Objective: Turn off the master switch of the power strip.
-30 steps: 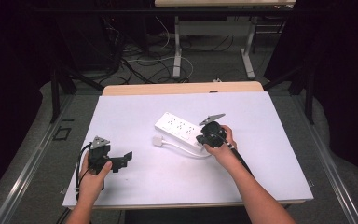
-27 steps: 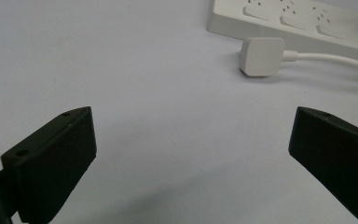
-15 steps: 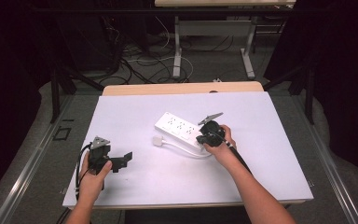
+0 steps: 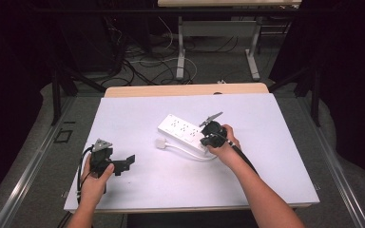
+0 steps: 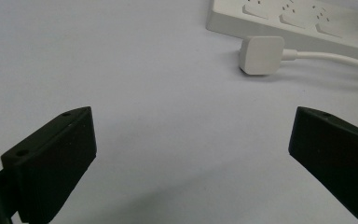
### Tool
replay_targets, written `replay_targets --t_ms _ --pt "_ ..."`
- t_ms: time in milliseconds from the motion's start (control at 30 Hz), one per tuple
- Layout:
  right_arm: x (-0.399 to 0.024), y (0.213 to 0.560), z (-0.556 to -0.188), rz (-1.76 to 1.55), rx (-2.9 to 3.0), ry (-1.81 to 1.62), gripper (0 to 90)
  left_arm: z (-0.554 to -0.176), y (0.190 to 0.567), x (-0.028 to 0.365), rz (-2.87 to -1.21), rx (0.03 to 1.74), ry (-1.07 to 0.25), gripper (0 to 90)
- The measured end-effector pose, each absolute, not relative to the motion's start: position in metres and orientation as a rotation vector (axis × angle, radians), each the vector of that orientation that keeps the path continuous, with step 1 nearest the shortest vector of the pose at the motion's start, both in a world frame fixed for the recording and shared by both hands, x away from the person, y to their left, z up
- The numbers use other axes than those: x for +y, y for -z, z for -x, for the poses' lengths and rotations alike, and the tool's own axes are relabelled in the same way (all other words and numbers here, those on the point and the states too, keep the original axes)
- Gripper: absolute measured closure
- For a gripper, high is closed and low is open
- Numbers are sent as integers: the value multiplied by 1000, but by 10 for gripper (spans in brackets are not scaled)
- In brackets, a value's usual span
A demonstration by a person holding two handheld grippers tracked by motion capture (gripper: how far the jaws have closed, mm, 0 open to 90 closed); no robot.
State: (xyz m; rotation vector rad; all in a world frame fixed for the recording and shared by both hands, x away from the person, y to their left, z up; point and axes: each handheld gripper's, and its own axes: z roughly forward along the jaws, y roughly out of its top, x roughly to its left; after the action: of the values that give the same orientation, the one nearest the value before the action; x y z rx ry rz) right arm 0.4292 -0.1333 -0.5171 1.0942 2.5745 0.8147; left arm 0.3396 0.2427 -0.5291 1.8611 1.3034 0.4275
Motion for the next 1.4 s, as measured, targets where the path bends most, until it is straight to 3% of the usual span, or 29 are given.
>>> replay_targets --t_ms 533,633,933,1400 --pt "-132 517 -431 -1086 2586 -814 895 -340 529 243 -1859 1304 -427 9" --pt "-133 519 -432 -1086 2560 -871 823 -340 529 243 -1862 1303 -429 9" --pt "-132 516 -429 -1099 2592 -806 760 -340 528 244 -1864 1308 -416 9" --pt "-137 515 -428 -1186 2536 -841 532 -340 529 243 -1859 1305 -432 9"
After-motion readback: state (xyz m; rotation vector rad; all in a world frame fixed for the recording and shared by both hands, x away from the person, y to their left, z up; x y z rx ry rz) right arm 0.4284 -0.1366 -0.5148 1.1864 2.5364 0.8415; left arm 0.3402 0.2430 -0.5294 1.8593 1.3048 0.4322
